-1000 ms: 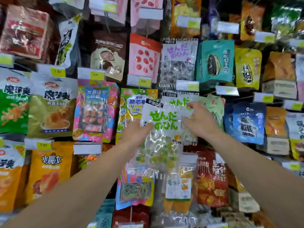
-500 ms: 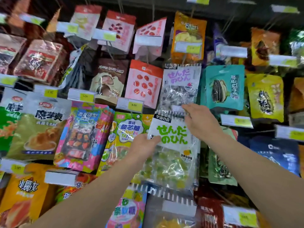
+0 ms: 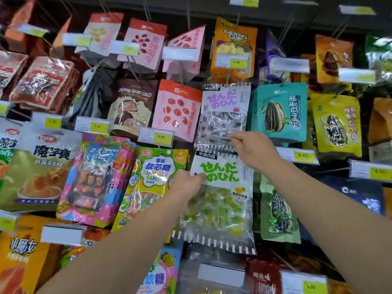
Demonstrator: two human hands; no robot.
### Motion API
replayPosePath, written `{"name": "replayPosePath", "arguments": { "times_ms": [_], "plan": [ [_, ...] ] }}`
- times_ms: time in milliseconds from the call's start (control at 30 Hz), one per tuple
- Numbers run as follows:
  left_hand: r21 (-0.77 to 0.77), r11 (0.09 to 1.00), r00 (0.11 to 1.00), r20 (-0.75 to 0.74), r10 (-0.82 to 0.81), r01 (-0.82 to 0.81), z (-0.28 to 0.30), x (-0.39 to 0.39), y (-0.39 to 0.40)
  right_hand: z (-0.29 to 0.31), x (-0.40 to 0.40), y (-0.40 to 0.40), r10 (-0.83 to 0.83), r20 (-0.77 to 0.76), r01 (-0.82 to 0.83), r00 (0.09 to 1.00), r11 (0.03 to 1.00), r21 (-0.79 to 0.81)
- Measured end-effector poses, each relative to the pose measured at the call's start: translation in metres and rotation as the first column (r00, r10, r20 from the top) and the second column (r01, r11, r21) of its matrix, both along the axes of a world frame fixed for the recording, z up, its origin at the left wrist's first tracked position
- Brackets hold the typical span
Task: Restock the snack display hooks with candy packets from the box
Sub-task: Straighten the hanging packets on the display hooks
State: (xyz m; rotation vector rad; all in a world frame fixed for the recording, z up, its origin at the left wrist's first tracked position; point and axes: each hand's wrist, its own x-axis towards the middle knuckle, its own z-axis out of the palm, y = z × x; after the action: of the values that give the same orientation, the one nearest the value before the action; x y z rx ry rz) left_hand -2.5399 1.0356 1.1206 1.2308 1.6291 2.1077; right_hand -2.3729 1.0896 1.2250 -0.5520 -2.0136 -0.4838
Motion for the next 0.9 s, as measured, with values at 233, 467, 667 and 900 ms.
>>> {"name": "replayPosePath", "arguments": {
  "times_ms": [233,467,667,900],
  "plan": [
    [-0.01,0.993,0.988,-0.109,0.112,-0.114,-0.006,-0.008,0.012,-0.036,0.0,-0.015,0.02,-0.11,-0.007,0.994,0.993,0.116],
    [0.089,0.873,0.665,-0.613,0.427,-0.479,-0.032,-0.009,-0.011,-0.115,0.004,0.004,-0.038,0.14,0.053,0.989,0.992,-0.111],
    [0.07,0.895,0.504,-0.806,0.311,-0.44,-0.052,-0.01,-0.013,-0.132,0.0,0.013,-0.124,0.282,0.163,0.951,0.979,-0.119],
    [0.01,0.907,0.536,-0.804,0.257,-0.42,-0.049,-0.012,0.0,-0.136,-0.006,0.016,-0.187,0.291,0.22,0.938,0.972,-0.085]
  ]
}}
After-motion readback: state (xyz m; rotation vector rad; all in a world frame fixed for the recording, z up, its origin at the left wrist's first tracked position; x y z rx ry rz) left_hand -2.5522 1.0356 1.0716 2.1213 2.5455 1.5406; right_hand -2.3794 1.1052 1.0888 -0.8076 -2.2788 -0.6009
